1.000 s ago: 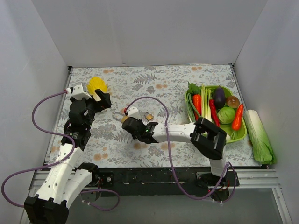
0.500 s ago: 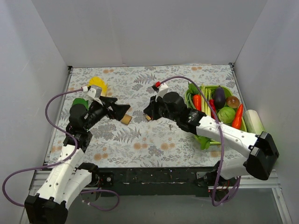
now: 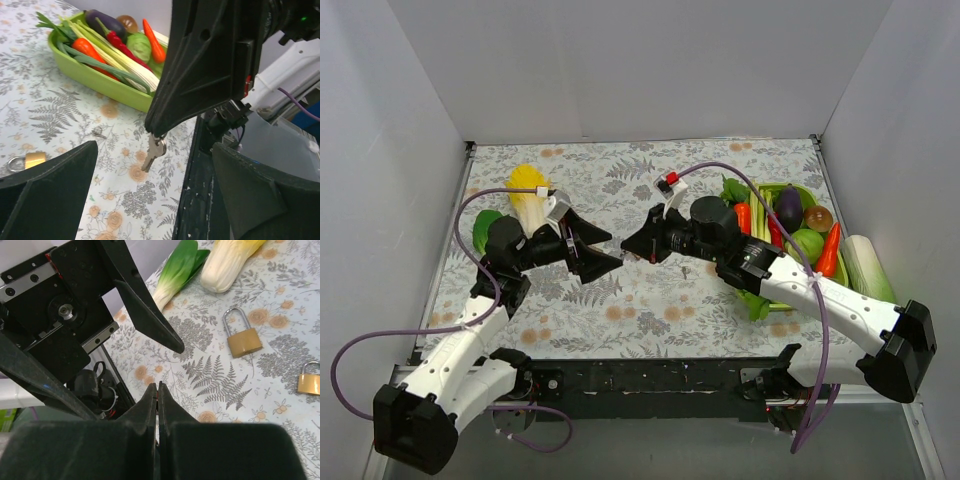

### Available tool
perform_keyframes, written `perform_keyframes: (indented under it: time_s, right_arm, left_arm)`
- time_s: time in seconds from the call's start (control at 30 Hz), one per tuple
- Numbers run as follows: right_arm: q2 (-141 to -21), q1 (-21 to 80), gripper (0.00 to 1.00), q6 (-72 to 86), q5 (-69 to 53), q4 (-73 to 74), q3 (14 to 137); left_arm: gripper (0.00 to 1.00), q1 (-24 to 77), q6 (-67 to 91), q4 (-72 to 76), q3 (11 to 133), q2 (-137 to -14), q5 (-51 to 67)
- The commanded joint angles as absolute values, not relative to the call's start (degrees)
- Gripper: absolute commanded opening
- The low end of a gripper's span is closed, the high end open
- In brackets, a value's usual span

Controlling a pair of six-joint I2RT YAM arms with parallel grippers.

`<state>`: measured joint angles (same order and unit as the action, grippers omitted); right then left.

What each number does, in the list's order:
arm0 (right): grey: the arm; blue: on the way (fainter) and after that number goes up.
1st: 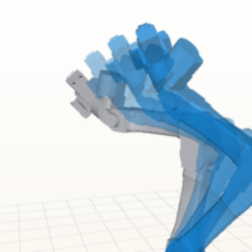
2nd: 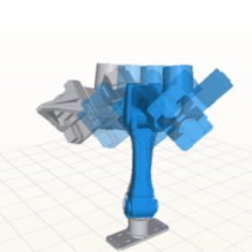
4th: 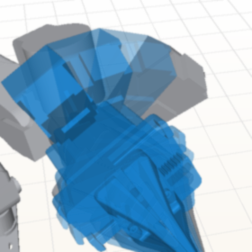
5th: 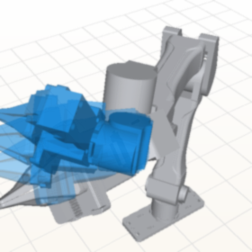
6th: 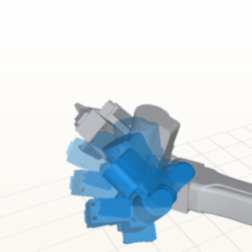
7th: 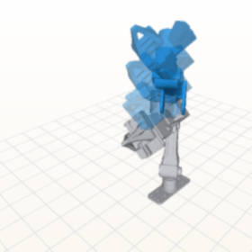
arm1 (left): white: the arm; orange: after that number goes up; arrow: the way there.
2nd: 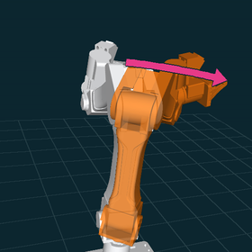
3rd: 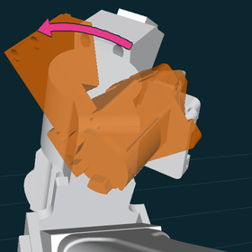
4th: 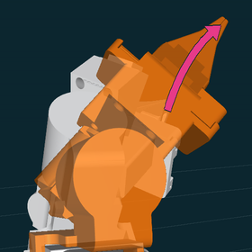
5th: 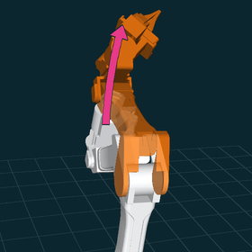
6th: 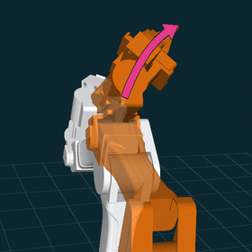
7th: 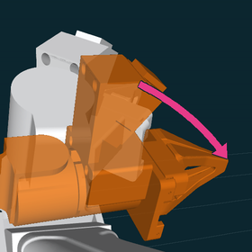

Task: Unlock with the key
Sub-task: Pick up the key from the center of the board.

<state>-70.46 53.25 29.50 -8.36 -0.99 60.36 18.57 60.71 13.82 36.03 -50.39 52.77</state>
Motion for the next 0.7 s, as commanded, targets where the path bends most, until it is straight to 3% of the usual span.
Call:
perform_keyframes:
  time_s: [0.0,0.3,0.67]
  right_arm:
    - [-69.9,53.0,0.01,33.7,-13.0,-7.0,59.6]
    - [-70.9,53.0,0.01,35.2,-13.4,-8.4,60.6]
    - [-70.0,52.2,0.01,35.4,-11.2,-8.1,60.1]
  left_arm:
    - [0.98,20.2,61.7,16.1,36.2,-51.7,57.7]
    - [0.95,22.8,62.5,16.8,36.1,-53.6,60.5]
    - [0.53,24.0,62.8,16.8,36.5,-54.9,61.5]
